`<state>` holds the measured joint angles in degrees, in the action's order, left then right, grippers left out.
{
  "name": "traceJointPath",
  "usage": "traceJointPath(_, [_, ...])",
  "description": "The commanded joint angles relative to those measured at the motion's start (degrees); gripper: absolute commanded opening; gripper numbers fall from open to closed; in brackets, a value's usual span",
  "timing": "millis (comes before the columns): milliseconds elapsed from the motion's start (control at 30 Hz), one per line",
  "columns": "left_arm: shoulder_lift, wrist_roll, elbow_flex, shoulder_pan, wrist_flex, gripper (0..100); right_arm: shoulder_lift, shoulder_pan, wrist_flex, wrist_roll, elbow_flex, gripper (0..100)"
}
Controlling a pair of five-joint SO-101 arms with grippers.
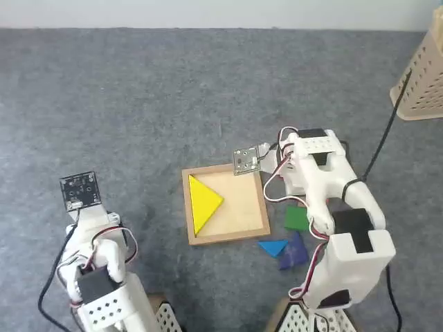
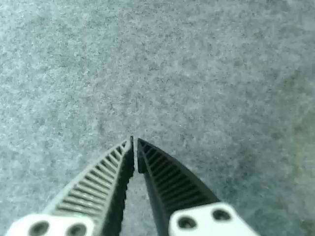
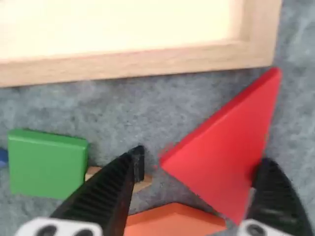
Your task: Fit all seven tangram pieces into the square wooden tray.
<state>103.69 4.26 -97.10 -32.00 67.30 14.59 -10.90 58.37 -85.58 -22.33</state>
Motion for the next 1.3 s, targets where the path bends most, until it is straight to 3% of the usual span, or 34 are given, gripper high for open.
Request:
traceJointPath(0, [0.4, -0.9, 0.5, 0.2, 0.4, 1, 0.8, 1.5, -1.0, 3.2, 2.0, 21.7])
traceJointPath(200, [0.4, -0.9, 0.5, 0.2, 0.4, 1, 0.7, 1.5, -0.3, 9.4, 4.0, 20.1])
traceJointPath(433, [0.4, -0.9, 0.5, 0.2, 0.4, 1, -5.3, 0.2, 9.9, 15.4, 11.3, 19.9])
traceJointPath(733, [0.4, -0.9, 0.5, 0.2, 0.4, 1, -25.5, -12.0, 14.5, 22.2, 2.5, 19.9])
traceJointPath(967, [0.4, -0.9, 0.5, 0.2, 0.4, 1, -32.0, -18.1, 14.5, 25.6, -1.6, 20.2])
traceJointPath(1067, [0.4, -0.9, 0.5, 0.2, 0.4, 1, -31.5, -13.6, 13.2, 25.4, -1.5, 21.8])
traceJointPath(1267, [0.4, -0.9, 0.5, 0.2, 0.4, 1, -22.7, -1.2, 11.6, 16.3, -1.5, 39.6])
